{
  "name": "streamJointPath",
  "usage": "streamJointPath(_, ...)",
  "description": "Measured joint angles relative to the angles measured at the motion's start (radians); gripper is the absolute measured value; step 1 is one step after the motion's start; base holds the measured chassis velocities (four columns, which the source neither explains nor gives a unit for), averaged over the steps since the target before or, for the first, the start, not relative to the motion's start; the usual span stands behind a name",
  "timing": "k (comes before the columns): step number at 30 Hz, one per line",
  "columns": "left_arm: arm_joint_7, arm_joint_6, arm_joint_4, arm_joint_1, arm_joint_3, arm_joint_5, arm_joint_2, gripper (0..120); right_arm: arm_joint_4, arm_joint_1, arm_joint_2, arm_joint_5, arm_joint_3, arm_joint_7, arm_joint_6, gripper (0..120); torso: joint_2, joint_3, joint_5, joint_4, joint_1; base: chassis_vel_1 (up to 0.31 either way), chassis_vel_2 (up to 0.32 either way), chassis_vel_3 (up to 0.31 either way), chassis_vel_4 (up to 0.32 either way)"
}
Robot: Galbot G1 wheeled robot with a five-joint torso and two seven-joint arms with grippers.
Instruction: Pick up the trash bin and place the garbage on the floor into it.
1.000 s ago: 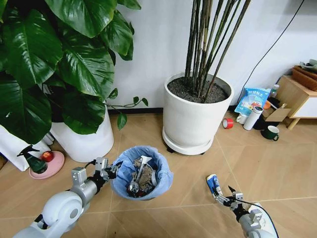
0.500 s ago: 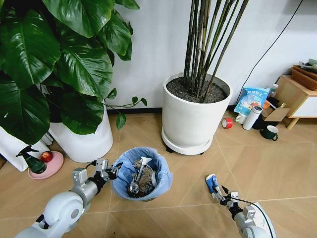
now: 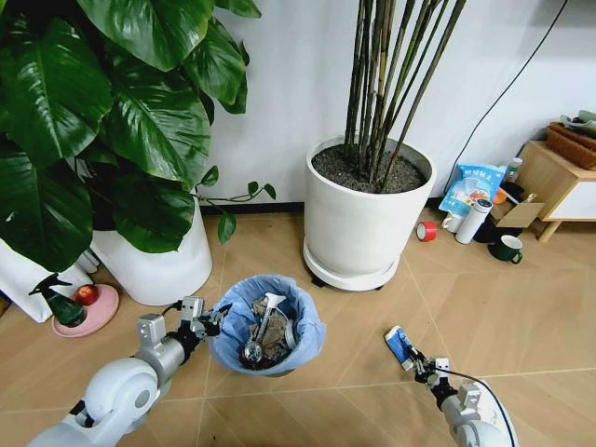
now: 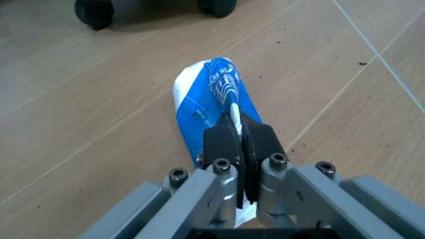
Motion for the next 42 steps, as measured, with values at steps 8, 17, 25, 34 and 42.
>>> streamJointPath(8, 0.003, -0.001, 0.021, -0.051, 0.067, -0.007, 0.018, 1, 0.057, -0.043, -0.015, 0.032, 0.019, -0.005, -0.002, 0, 0.0, 0.0, 0.0003, 0.0001, 0.0, 0.0, 0.0, 0.0, 0.0)
streamJointPath(17, 0.004, -0.003, 0.054, -0.164, 0.182, -0.022, 0.022, 1, 0.224, -0.134, -0.066, 0.056, 0.088, -0.067, 0.009, 0, 0.0, 0.0, 0.0003, -0.0001, 0.0, 0.0, 0.0, 0.0, 0.0)
streamJointPath(25, 0.007, -0.007, 0.1, -0.261, 0.293, -0.037, 0.022, 1, 0.376, -0.212, -0.184, 0.171, 0.124, -0.303, 0.132, 0, 0.0, 0.0, -0.0001, -0.0001, 0.0, 0.0, 0.0, 0.0, 0.0)
streamJointPath(34, -0.004, -0.008, 0.145, -0.378, 0.409, -0.068, -0.014, 1, 0.666, -0.206, -0.331, 0.478, 0.023, -0.505, 0.134, 0, 0.0, 0.0, -0.0002, 0.0, 0.0, 0.0, 0.0, 0.0, 0.0)
streamJointPath(42, -0.012, -0.005, 0.17, -0.427, 0.466, -0.085, -0.027, 1, 0.77, -0.079, -0.424, 0.557, -0.19, -0.516, 0.109, 0, 0.0, 0.0, 0.0, 0.0003, 0.0, 0.0, 0.0, 0.0, 0.0)
